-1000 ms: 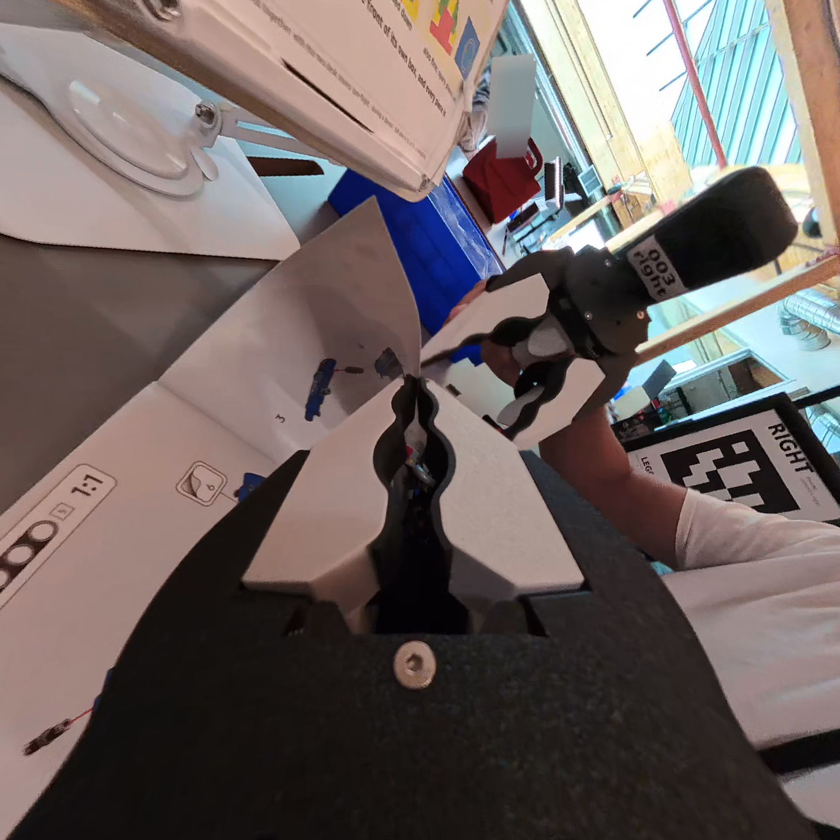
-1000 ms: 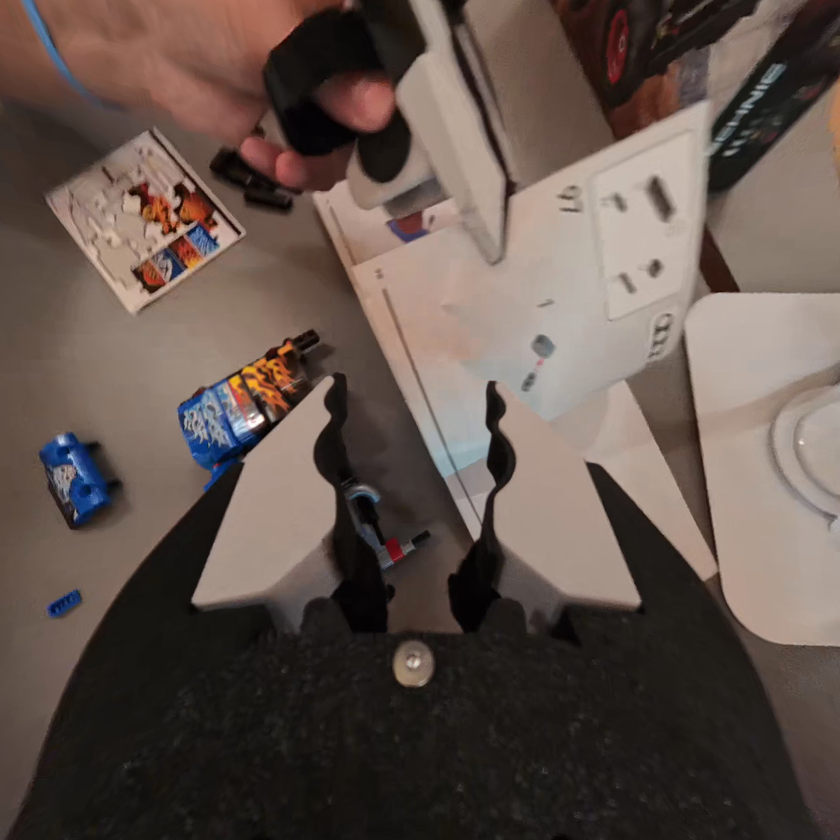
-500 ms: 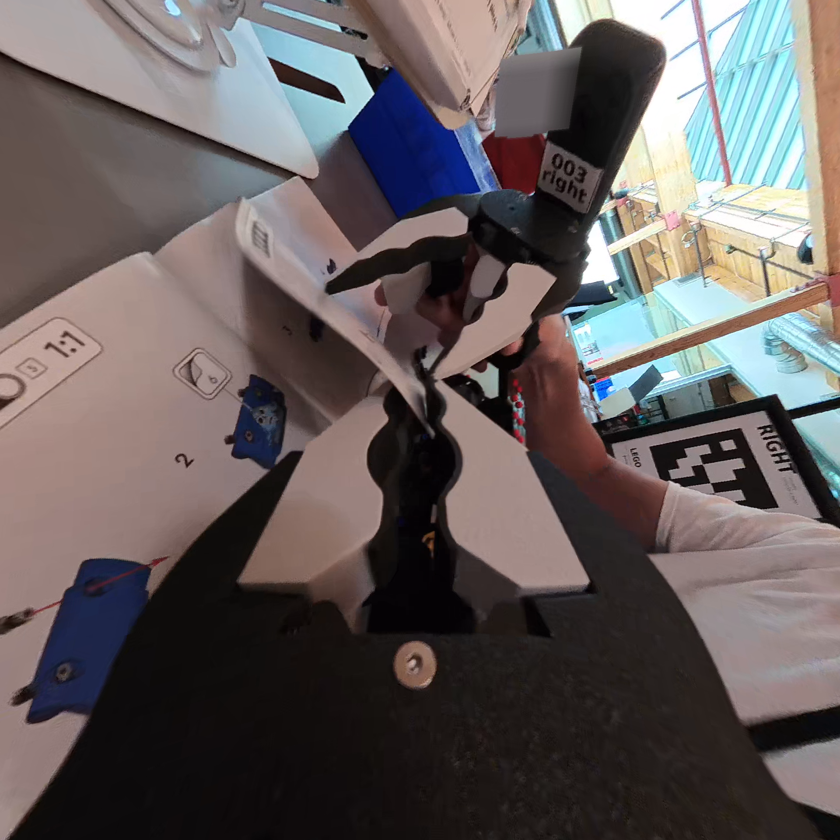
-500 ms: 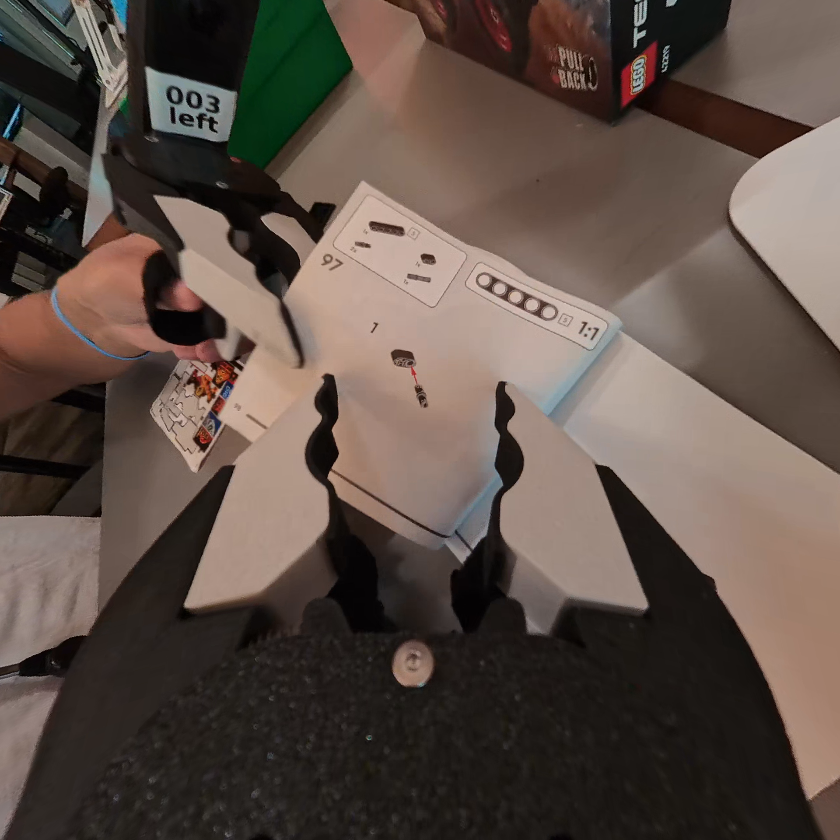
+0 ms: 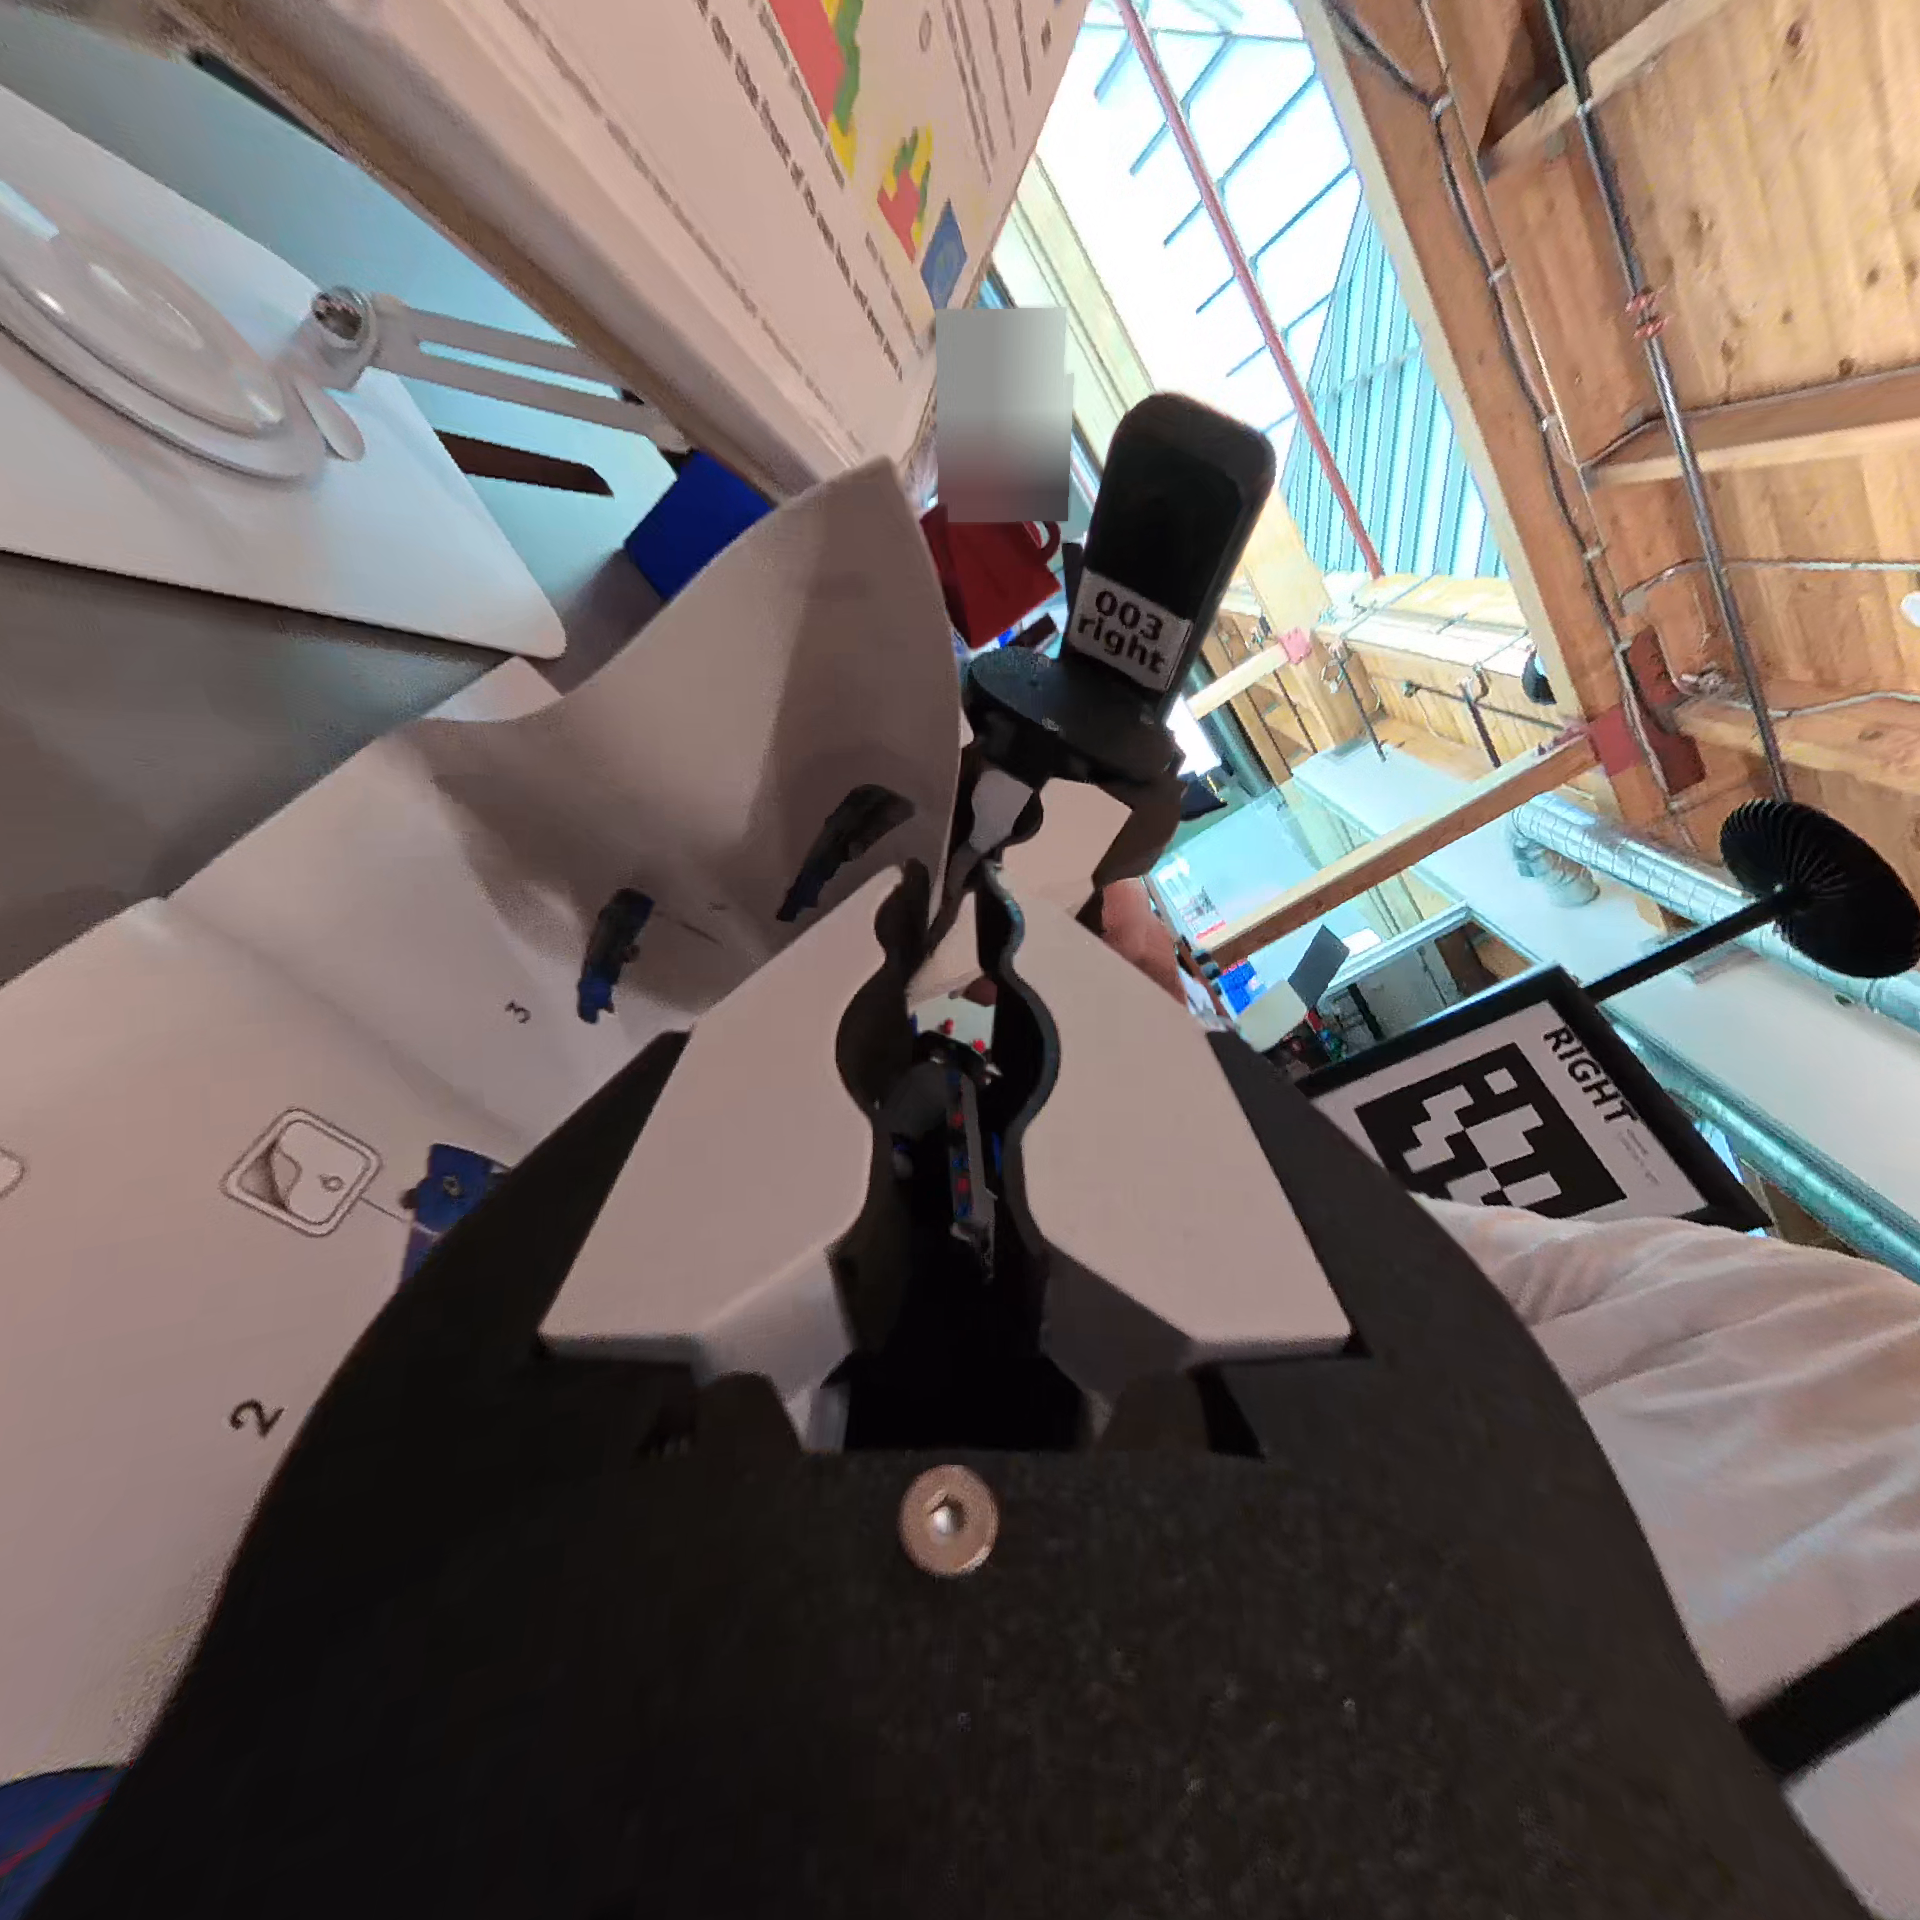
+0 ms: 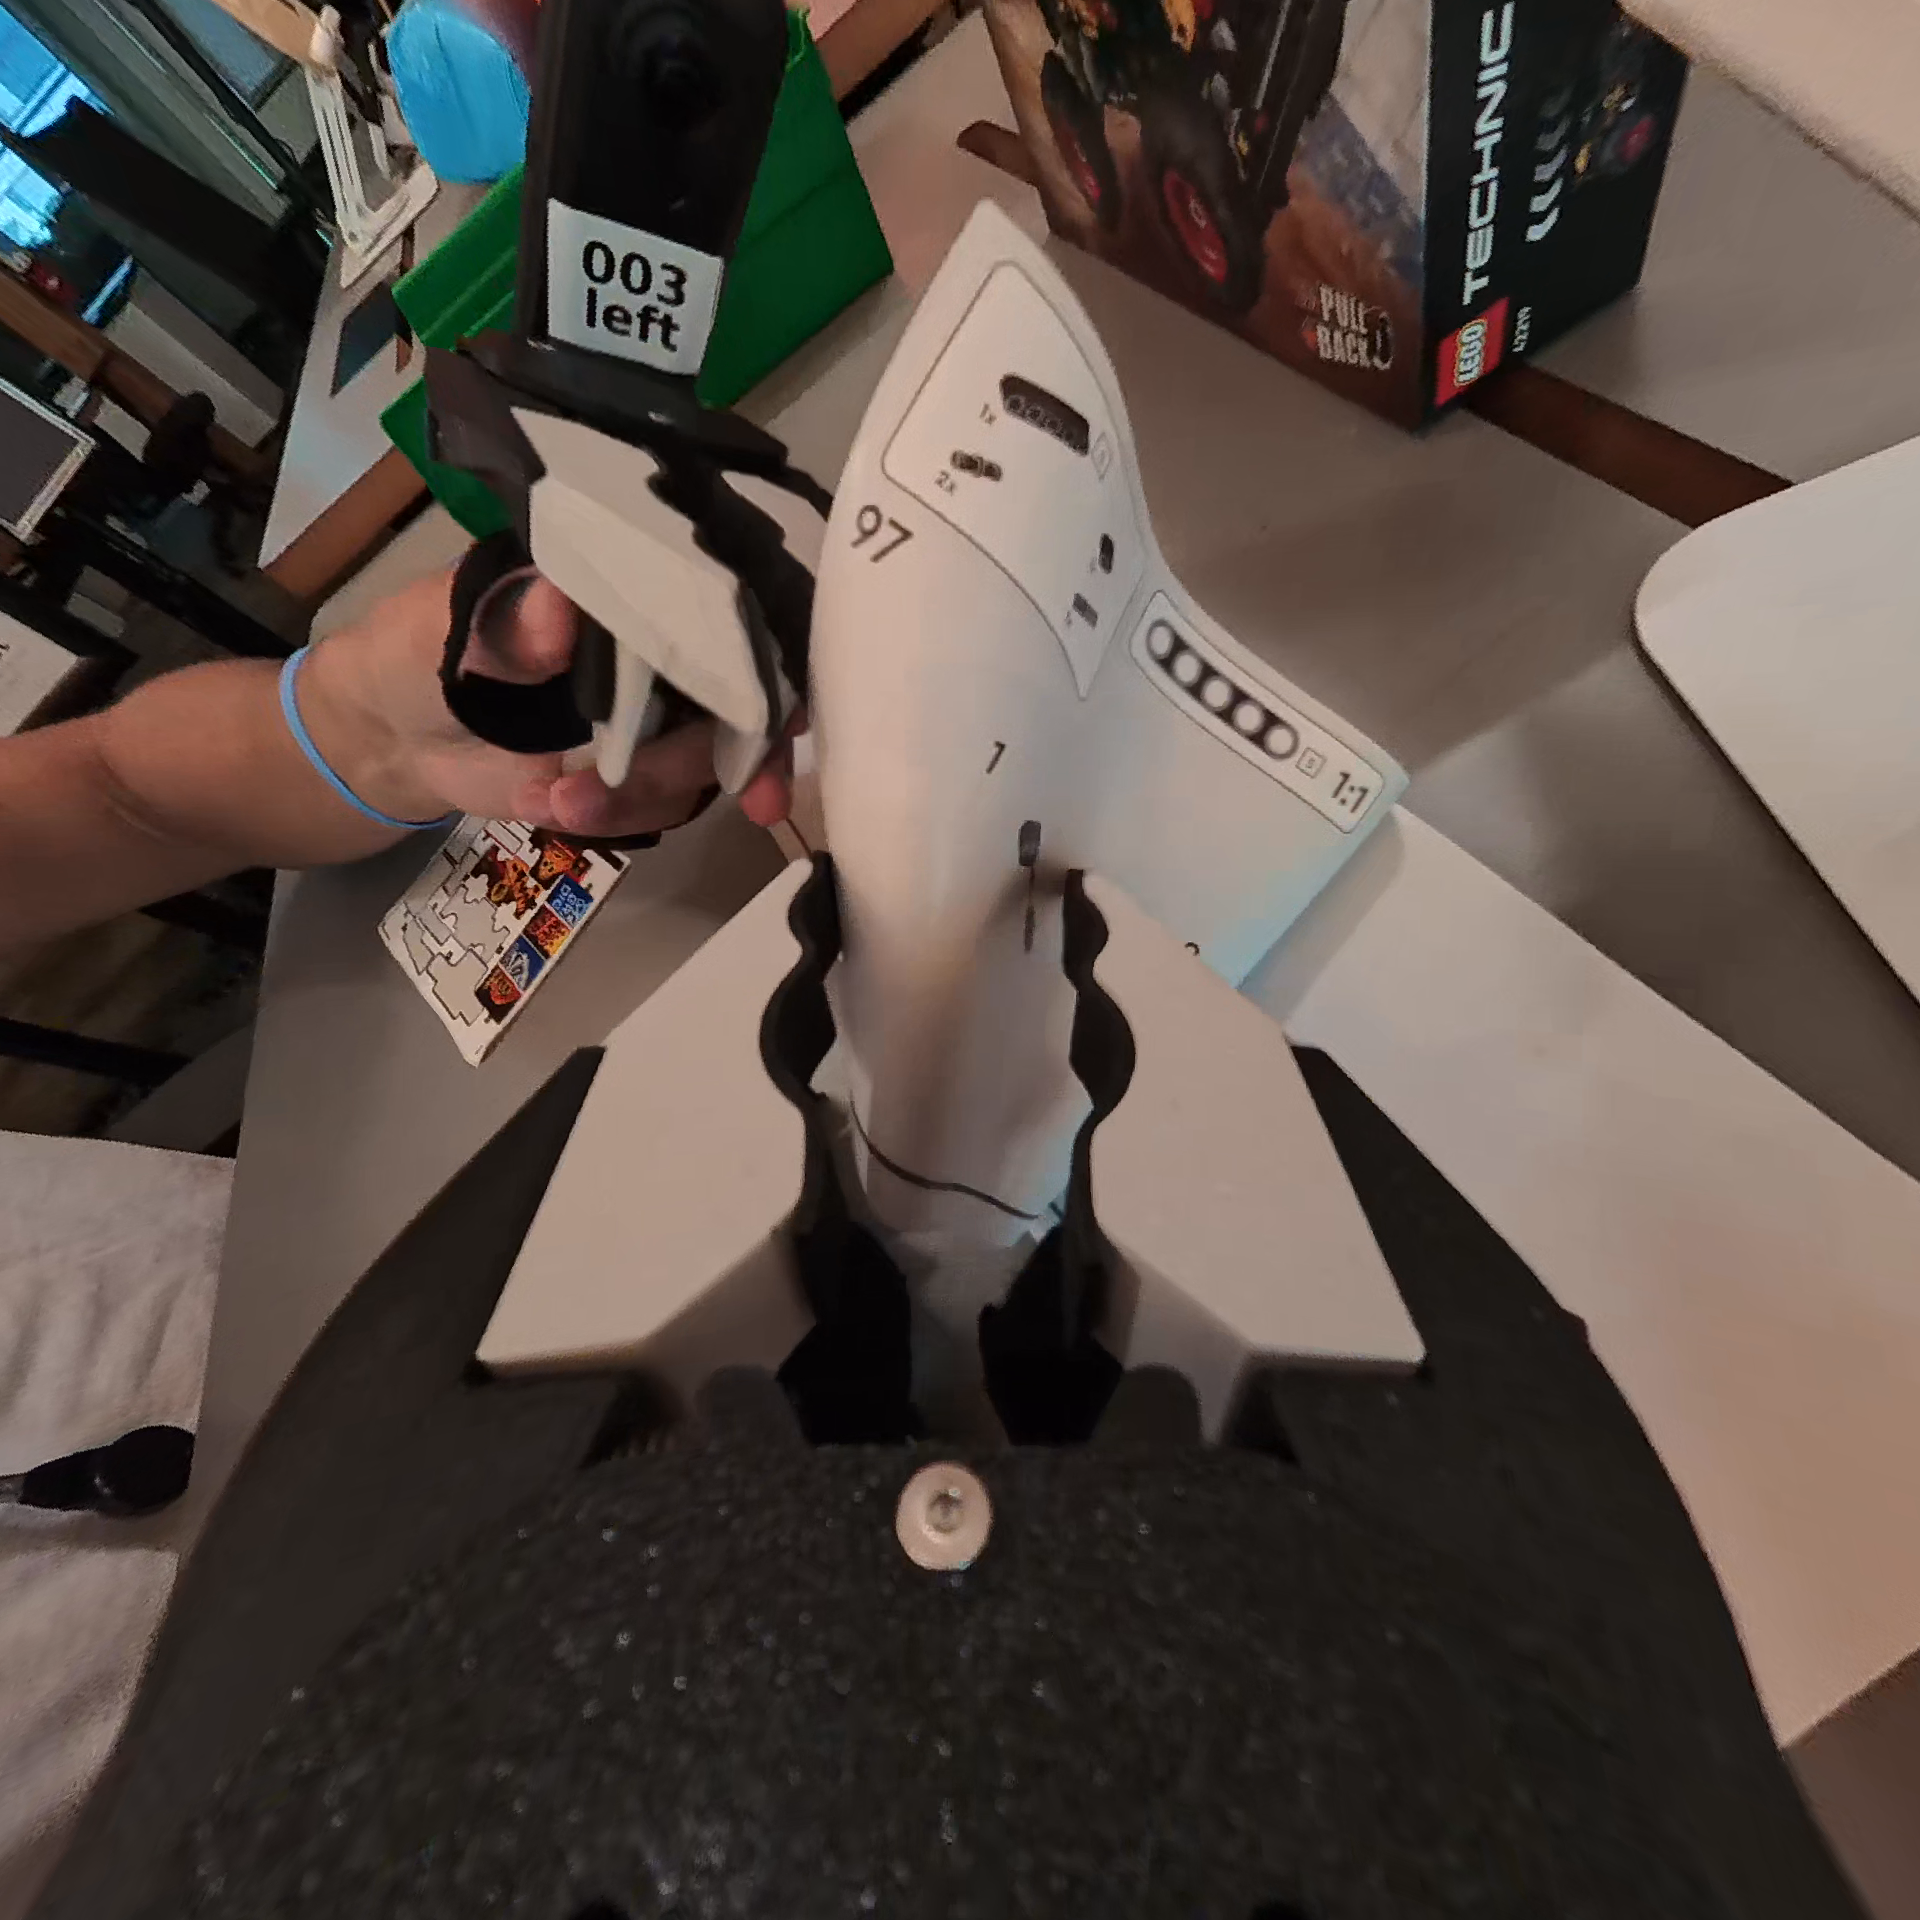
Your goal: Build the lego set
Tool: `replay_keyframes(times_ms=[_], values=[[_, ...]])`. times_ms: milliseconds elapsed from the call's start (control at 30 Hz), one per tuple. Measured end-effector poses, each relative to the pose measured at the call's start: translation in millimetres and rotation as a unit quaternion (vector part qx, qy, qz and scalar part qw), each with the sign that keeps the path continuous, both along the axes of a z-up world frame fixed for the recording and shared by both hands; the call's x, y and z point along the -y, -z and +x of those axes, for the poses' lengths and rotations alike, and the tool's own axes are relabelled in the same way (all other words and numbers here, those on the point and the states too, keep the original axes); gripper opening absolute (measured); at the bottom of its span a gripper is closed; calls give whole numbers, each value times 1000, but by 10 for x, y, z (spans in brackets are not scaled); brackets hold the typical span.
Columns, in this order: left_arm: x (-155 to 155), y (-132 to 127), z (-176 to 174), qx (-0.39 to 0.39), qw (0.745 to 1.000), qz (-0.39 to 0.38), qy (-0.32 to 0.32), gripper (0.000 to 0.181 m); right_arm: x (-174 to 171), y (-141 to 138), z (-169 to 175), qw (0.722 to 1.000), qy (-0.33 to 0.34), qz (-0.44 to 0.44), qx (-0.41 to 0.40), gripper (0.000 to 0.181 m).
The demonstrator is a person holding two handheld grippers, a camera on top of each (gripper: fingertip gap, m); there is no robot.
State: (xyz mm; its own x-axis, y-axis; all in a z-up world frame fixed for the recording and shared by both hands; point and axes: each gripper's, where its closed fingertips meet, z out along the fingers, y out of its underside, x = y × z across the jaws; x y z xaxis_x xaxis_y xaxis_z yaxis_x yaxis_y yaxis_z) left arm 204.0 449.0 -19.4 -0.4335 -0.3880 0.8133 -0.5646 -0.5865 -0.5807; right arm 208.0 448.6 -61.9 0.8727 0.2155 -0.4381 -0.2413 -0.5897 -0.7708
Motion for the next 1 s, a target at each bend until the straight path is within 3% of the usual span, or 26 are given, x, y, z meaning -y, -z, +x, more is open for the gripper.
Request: replay_keyframes(times_ms=[33, 167, 267, 433, 500, 567, 1000], values=[[-38, 15, 23, 0, 1000, -2, -9, 3, 13, -6, 16, 1000, -1, 4, -10, 38], [-4, 122, 70, 5, 999, 37, 0, 0, 27, -86, 30, 998, -4, 28, -56, 34], [32, 30, 49, 49, 997, 59, 8, 7, 45, -107, 66, 997, -2, 34, -68, 35], [59, 106, 92, 79, 986, 149, 2, 18, 70, -128, 93, 996, -5, 41, -81, 35], [142, 53, 78, 94, 986, 134, 23, 17, 72, -135, 82, 995, -8, 43, -87, 35], [182, 49, 88, 103, 985, 138, 28, 0, 72, -123, 73, 996, -10, 41, -84, 35], [163, 29, 88, 104, 987, 115, 36, 0, 113, -232, 194, 989, 0, 78, -124, 25]])
